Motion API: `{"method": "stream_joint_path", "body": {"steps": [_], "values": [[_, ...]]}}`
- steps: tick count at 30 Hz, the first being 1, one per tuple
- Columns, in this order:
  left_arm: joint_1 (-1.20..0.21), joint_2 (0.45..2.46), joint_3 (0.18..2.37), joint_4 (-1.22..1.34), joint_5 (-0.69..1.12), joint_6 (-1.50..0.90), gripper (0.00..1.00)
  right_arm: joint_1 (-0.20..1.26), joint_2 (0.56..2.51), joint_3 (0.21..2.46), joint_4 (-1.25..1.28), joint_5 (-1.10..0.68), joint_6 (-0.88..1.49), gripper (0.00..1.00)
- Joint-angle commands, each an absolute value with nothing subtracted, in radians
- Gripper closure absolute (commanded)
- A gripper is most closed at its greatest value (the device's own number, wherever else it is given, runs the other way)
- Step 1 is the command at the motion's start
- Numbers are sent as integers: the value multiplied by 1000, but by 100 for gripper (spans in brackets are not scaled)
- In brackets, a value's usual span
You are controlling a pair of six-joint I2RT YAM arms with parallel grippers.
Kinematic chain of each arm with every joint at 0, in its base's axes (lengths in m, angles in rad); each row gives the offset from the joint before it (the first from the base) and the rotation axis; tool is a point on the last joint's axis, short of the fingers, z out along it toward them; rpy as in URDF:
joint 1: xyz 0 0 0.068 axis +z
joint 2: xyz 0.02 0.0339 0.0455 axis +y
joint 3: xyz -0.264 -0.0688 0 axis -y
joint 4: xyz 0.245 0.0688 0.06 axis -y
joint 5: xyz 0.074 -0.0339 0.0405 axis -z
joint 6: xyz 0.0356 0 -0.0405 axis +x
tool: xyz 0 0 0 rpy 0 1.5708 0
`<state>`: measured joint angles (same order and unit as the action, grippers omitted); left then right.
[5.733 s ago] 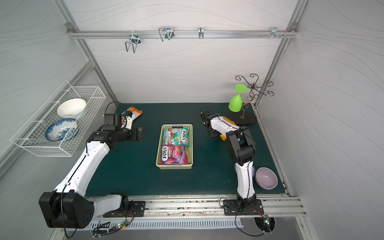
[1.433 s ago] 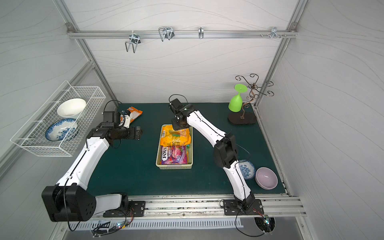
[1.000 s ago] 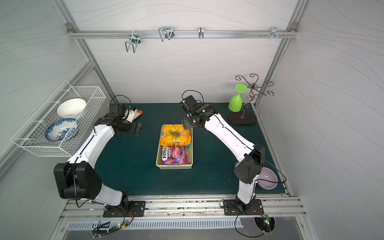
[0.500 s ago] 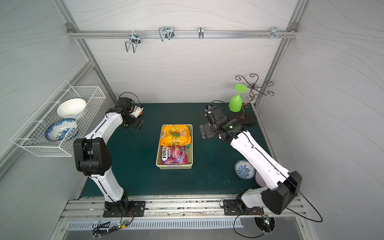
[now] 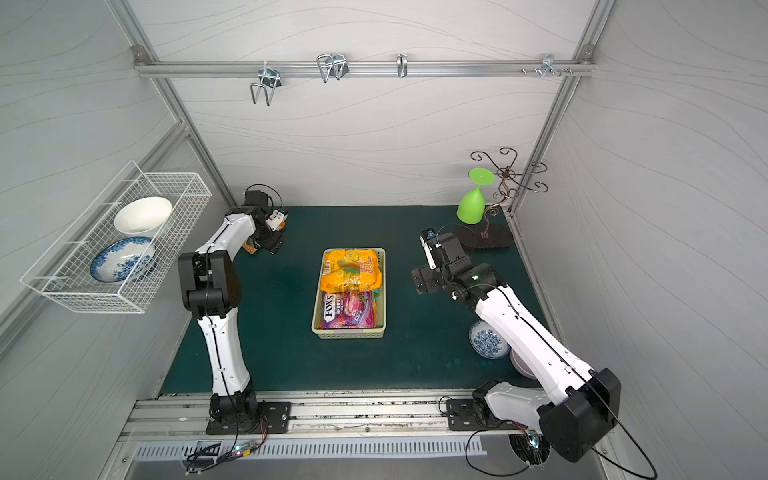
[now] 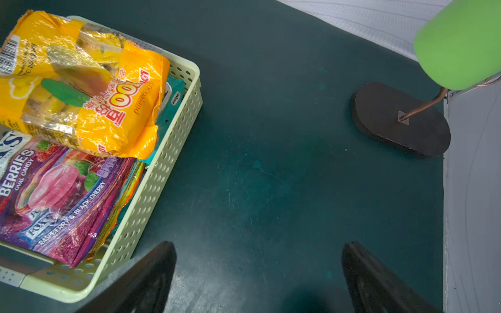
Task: Put the candies in the basket
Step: Pick up the candy at the center of the board.
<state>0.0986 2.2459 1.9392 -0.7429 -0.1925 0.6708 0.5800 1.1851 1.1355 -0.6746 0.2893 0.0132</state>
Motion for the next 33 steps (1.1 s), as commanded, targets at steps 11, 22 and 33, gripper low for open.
{"method": "stream_joint_path", "body": {"steps": [11, 22, 33], "values": [[145, 2504, 2216, -713, -287, 707, 20, 576, 1199, 1121, -614, 295, -20, 1], [176, 2634, 2371, -750, -273, 798, 48, 577, 1204, 1119, -614, 297, -18, 1], [177, 2609, 2365, -839, -213, 779, 100, 576, 1198, 1119, -619, 314, -28, 1]]}}
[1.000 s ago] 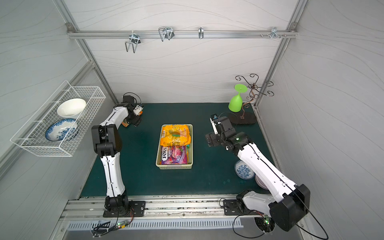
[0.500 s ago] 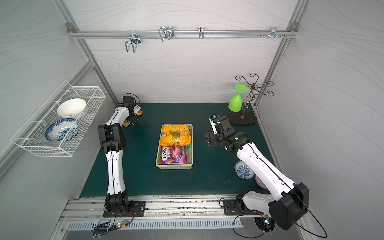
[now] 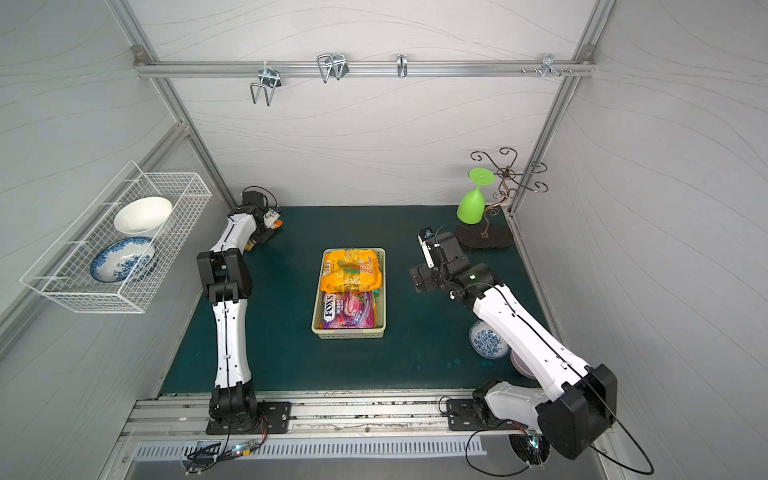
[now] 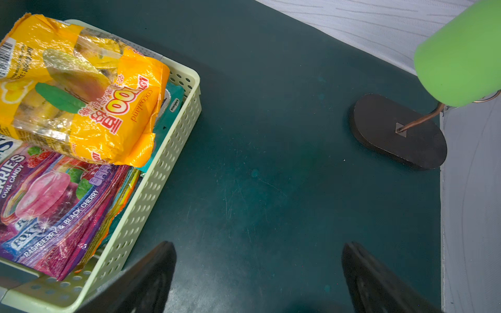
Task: Put the candies in the basket
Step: Pick up the candy at the center of the board.
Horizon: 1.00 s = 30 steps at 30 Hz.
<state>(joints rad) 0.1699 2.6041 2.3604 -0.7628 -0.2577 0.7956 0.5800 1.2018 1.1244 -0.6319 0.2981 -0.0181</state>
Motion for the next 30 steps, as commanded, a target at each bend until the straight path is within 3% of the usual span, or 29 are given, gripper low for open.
{"method": "stream_joint_path", "body": {"steps": [1, 19, 30], "values": [[177, 2591, 2343, -836, -203, 779, 100, 576, 1200, 1125, -622, 318, -28, 1], [140, 2097, 1888, -820, -69, 734, 100, 578, 1169, 1111, -617, 310, -11, 1], [35, 1762, 1763, -1026, 0, 706, 100, 578, 1156, 1111, -623, 337, -14, 1]]}}
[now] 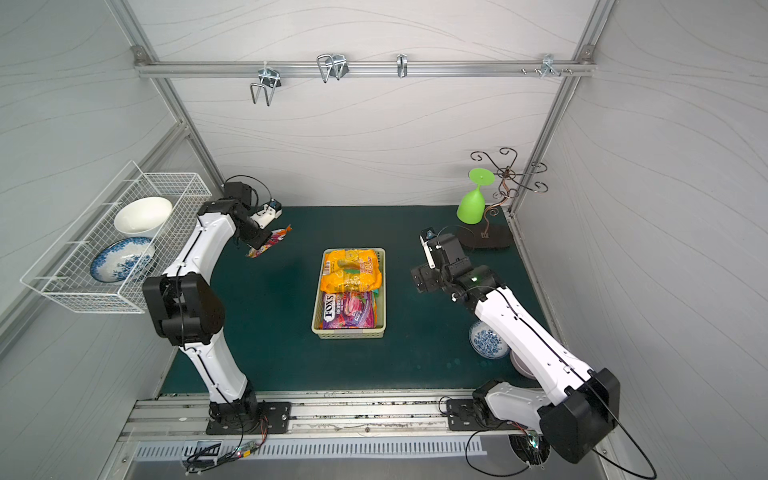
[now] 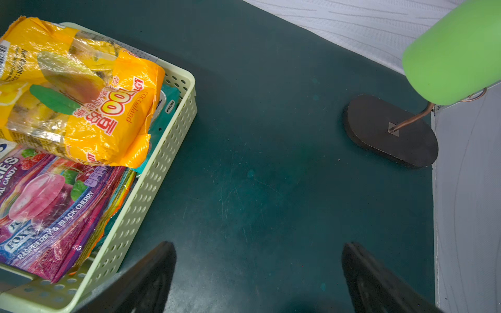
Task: Put the candies in the basket
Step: Pick up the candy at the center of the board, then place the candy in the basket.
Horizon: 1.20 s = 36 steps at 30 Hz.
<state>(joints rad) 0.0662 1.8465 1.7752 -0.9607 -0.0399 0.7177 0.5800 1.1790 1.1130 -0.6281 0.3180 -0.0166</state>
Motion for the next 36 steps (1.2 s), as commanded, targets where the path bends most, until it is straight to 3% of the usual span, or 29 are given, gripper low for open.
{"method": "stream_joint_path", "body": {"steps": [1, 12, 19, 31, 36], "values": [[23, 1735, 1756, -1047, 10, 707, 100, 577, 1158, 1113, -624, 342, -13, 1], [-127, 1514, 1763, -1274, 140, 706, 100, 577, 1161, 1103, -612, 333, -2, 1], [-337, 1461, 1757, -1380, 158, 684, 100, 578, 1174, 1107, -618, 344, -6, 1], [-541, 1498, 1699, -1358, 110, 648, 100, 577, 1195, 1116, -624, 359, -17, 1], [-576, 1472, 1578, -1207, 79, 685, 100, 578, 1189, 1108, -620, 344, -8, 1]]}}
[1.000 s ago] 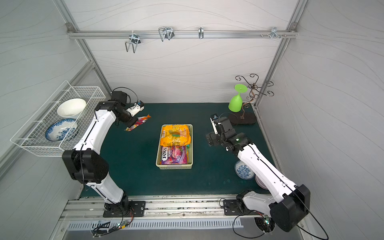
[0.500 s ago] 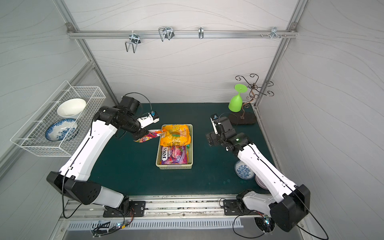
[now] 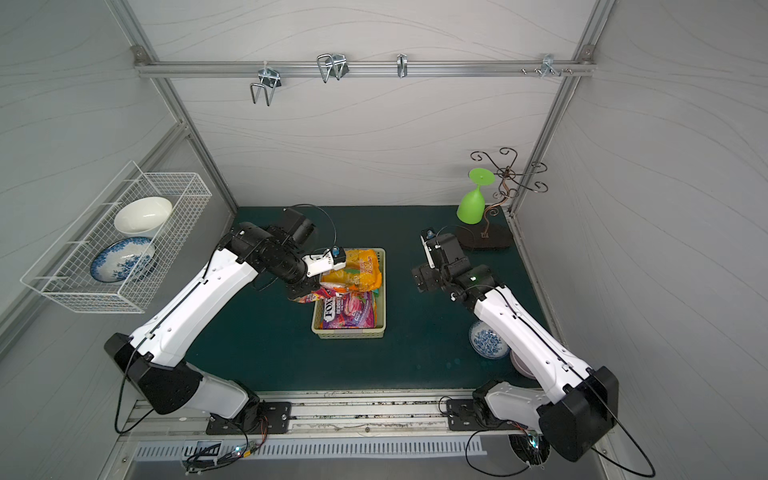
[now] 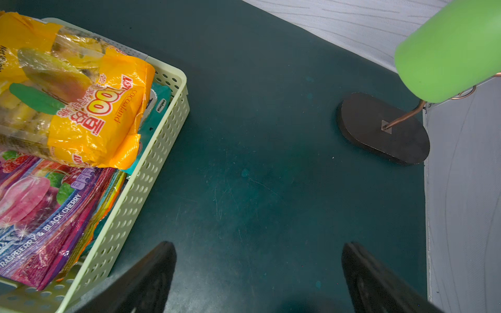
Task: Put the candies in the basket
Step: Place the candy in the basket.
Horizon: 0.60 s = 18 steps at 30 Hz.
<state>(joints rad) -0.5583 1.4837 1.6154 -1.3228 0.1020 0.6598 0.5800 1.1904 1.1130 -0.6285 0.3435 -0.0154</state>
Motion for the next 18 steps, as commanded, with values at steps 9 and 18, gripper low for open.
{"method": "stream_joint_path", "body": {"steps": [9, 18], "values": [[-630, 1471, 1350, -961, -6, 709, 100, 576, 1193, 1110, -623, 351, -12, 1], [-699, 1409, 1157, -699, 2, 689, 100, 575, 1214, 1120, -626, 362, -16, 1]]}}
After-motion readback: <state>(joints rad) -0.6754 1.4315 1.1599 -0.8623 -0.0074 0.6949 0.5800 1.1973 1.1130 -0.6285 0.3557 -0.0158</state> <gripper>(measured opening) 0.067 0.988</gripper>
